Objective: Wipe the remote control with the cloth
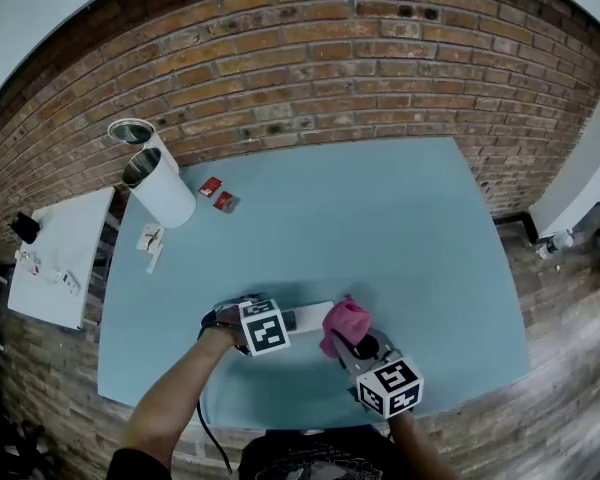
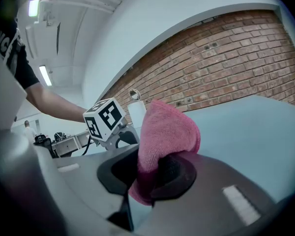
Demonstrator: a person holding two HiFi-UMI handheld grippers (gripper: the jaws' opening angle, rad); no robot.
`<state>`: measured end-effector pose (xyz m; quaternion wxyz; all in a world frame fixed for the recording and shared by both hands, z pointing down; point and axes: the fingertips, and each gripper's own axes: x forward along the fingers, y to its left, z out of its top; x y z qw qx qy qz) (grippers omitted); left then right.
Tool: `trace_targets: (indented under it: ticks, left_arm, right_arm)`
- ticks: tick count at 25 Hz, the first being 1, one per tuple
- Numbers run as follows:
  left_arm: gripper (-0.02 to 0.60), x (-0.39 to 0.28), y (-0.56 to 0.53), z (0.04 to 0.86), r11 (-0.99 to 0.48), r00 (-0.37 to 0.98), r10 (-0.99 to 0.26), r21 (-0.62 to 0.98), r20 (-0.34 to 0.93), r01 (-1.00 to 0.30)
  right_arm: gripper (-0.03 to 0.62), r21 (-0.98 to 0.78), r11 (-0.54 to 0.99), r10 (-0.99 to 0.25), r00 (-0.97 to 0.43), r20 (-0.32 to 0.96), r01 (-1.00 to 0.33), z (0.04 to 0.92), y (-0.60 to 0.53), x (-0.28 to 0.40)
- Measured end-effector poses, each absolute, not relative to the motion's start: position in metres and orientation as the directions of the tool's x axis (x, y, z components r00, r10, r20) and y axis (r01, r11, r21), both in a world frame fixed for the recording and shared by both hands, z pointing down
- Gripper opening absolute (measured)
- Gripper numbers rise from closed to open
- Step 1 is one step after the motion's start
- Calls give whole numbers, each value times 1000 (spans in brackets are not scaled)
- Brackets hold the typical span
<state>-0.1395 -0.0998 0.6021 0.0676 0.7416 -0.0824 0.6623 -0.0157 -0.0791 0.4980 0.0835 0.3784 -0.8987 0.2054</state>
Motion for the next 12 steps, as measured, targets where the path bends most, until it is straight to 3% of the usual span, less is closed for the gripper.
trace_targets:
  ticks: [6, 12]
  left_arm:
    - [311, -146, -105, 587, -930, 174, -171, -100, 970, -354]
    - [272, -137, -101, 543, -807, 338, -428, -187, 838, -560]
  right_arm:
    - [66, -312, 662, -614, -732, 297, -681, 494, -83, -20]
    - [66, -301, 672, -613, -736, 288, -677, 484, -79, -36]
